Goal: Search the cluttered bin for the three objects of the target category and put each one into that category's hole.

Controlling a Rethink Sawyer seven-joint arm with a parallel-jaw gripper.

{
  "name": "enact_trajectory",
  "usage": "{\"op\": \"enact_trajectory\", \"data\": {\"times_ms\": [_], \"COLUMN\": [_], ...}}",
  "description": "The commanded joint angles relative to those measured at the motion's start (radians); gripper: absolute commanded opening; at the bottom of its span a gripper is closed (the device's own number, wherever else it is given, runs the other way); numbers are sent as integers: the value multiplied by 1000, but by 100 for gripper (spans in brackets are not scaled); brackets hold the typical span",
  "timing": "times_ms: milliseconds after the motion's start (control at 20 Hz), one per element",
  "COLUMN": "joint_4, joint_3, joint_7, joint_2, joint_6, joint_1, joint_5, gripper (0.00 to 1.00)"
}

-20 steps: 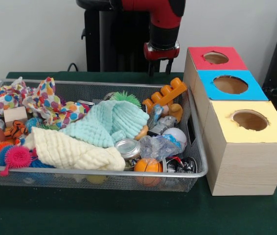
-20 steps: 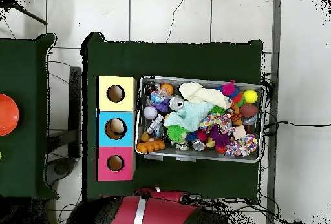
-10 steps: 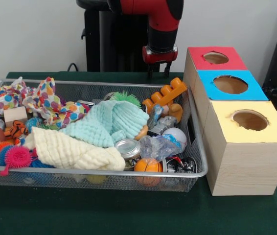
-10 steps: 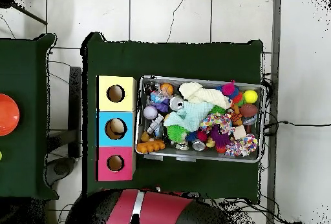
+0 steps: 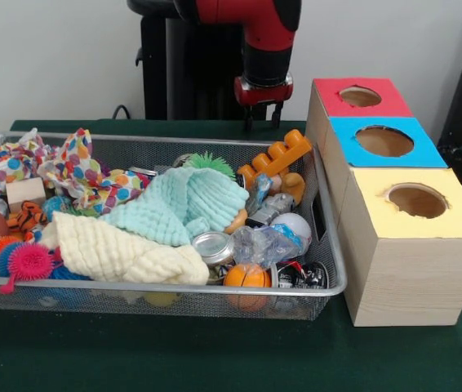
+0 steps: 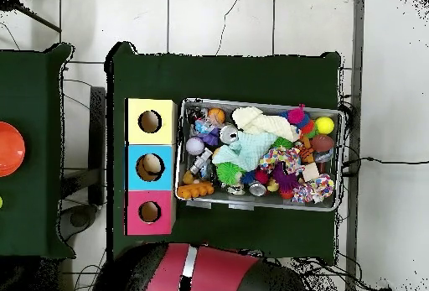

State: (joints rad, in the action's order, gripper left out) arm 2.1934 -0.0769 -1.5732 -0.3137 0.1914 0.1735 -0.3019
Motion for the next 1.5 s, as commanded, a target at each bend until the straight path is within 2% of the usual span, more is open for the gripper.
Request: {"op": "enact_trajectory", "data": {"times_ms": [50,300,700,950,1150,1500], "joint_4": [-285,-284,-242,-233,-227,-173], "joint_3": [0,5,-21,-17,0,1], "joint_7": [-118,-128,-190,-197,-180,-162], "joint_2": [174,188,212,201,153,13], "joint_6": [85,71,148,145,86,-65], "joint_1": [81,104,67,46,42,10], "joint_5": [-10,-24,13,39,38,70], "gripper": [100,100,100,100,100,100]}}
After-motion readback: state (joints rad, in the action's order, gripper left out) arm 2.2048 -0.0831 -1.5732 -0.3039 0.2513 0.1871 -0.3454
